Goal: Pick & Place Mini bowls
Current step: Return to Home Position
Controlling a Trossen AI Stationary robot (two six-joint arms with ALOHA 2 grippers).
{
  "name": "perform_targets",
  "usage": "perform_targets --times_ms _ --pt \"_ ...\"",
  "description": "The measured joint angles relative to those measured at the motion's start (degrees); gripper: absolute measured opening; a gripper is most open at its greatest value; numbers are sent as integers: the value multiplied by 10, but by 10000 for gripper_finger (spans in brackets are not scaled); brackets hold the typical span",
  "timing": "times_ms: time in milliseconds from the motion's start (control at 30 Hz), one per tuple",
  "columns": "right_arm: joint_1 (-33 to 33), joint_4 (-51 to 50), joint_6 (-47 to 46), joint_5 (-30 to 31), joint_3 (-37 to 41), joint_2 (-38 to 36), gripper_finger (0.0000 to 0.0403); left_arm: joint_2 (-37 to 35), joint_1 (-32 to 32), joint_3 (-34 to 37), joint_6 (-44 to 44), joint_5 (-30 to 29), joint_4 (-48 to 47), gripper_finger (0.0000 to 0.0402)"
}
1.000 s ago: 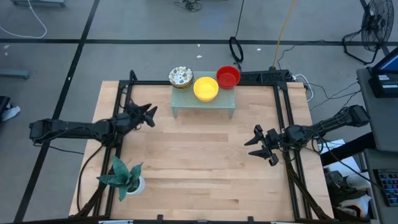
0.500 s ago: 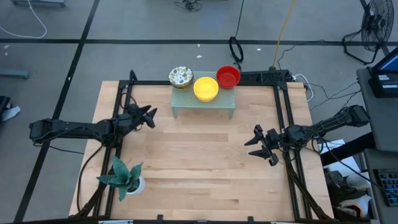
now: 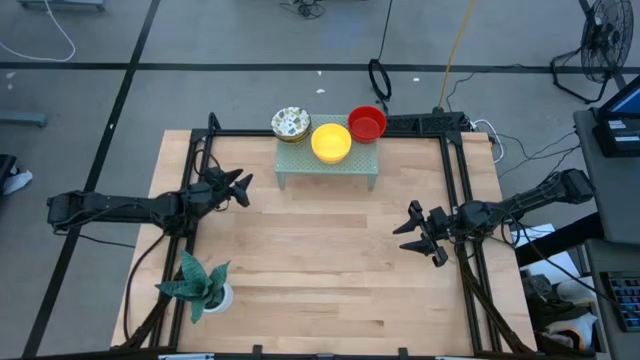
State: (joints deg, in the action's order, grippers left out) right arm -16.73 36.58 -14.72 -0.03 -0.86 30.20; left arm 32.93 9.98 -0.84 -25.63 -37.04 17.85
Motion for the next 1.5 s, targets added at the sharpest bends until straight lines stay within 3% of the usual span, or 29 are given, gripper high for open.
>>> perform_targets --times_ms 333,767,1333,1500 --pt "0 -1 0 0 0 -20 188 -29 0 -1 -2 1 -2 214" --pt "11 0 0 0 0 -167 189 -166 1 -1 -2 0 0 214" --pt "167 0 0 0 0 -301 188 -222 44 -1 -1 0 -1 214" --pt "225 9 0 0 0 -301 190 -222 53 -1 -1 0 -1 214"
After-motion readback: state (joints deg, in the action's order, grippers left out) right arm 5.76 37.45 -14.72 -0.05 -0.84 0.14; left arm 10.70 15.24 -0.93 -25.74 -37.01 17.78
